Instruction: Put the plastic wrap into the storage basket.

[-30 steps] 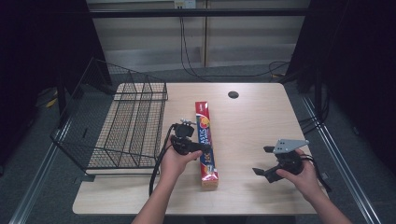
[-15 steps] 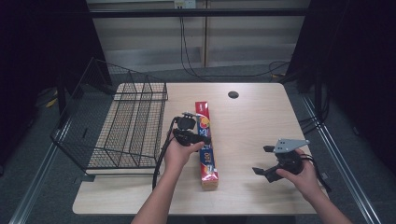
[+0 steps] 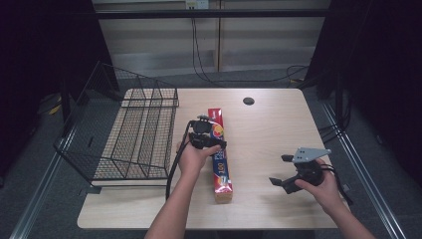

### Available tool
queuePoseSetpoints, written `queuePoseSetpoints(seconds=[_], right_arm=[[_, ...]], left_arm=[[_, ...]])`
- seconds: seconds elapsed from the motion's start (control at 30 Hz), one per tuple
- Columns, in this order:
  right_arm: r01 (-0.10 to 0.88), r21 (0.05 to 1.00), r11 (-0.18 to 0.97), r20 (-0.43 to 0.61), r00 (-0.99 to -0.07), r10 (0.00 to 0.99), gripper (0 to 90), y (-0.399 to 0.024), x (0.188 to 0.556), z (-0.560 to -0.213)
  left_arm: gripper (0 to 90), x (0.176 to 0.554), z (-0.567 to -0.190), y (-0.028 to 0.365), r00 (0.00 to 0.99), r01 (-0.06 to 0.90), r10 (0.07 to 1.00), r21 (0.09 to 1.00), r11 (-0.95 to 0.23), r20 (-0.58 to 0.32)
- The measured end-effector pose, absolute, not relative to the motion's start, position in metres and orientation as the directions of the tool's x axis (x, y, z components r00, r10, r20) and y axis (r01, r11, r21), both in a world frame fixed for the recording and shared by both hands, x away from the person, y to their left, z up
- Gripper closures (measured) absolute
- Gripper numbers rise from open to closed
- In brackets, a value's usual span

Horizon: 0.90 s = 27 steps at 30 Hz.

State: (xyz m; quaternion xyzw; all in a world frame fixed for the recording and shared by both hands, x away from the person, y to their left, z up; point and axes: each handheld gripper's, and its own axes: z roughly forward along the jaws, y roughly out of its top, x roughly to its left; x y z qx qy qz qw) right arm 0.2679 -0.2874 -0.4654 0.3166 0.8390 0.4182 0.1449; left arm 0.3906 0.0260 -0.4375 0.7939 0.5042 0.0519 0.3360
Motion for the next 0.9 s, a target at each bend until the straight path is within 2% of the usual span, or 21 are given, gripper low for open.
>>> queuePoseSetpoints(seconds=[0.23, 0.37, 0.67, 0.9], right_arm=[[0.410, 0.792, 0.453, 0.017, -0.756, 0.654, 5.1, -0.287, 0.268, -0.465], [0.411, 0.791, 0.453, 0.016, -0.755, 0.655, 5.1, -0.288, 0.268, -0.465], [0.411, 0.794, 0.447, 0.024, -0.757, 0.653, 5.3, -0.288, 0.268, -0.465], [0.408, 0.800, 0.440, 0.021, -0.751, 0.660, 5.5, -0.289, 0.268, -0.464]], left_arm=[[22.6, 0.397, -0.441, 0.021, 0.460, 0.785, 0.849, 0.566, -0.253, -0.260], [27.7, 0.400, -0.444, 0.017, 0.446, 0.804, 0.858, 0.536, -0.258, -0.255], [29.7, 0.402, -0.450, 0.007, 0.392, 0.844, 0.886, 0.481, -0.238, -0.248], [31.7, 0.402, -0.454, 0.004, 0.322, 0.873, 0.905, 0.457, -0.171, -0.276]])
